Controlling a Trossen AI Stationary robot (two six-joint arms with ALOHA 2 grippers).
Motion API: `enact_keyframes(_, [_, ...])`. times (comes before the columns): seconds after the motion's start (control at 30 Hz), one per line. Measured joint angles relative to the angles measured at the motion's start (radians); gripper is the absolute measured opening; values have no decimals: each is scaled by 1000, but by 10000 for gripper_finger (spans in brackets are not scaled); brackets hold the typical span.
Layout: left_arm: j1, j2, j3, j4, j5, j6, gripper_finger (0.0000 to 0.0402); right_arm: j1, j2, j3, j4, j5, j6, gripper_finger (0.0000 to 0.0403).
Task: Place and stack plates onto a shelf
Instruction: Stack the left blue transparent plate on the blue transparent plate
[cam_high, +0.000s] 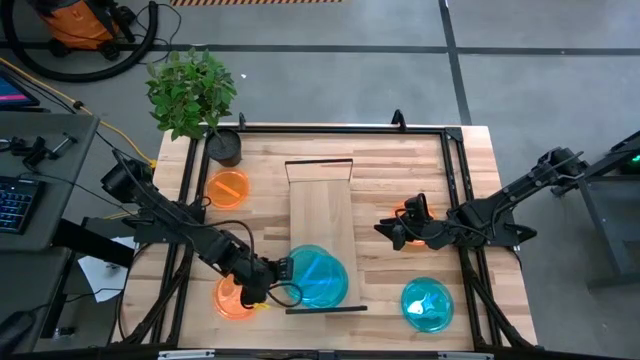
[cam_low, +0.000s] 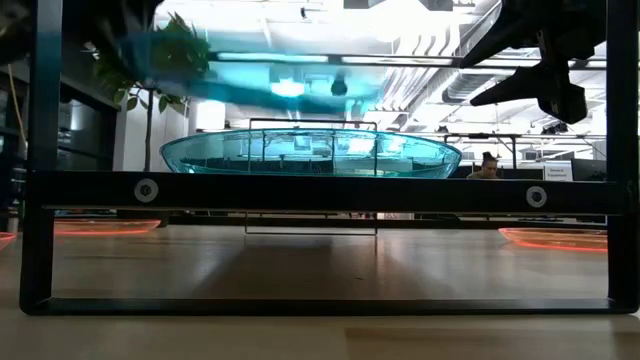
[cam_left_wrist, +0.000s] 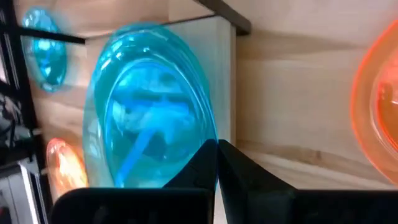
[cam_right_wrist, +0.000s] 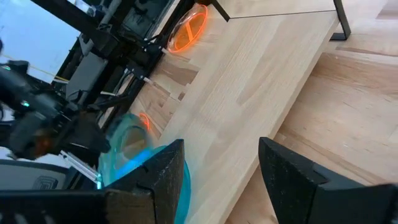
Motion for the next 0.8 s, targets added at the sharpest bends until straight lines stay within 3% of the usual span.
enact_keyframes(0.23, [7, 0, -46, 153, 39, 19, 0, 0, 0, 0, 0, 5, 9, 189])
enact_keyframes(0.6, [58, 14, -66, 187, 183, 10, 0, 0, 0, 0, 0, 33, 12, 189])
enact_keyframes(0.8, [58, 67, -66, 211, 190, 10, 2, 0, 0, 0, 1, 42, 12, 189])
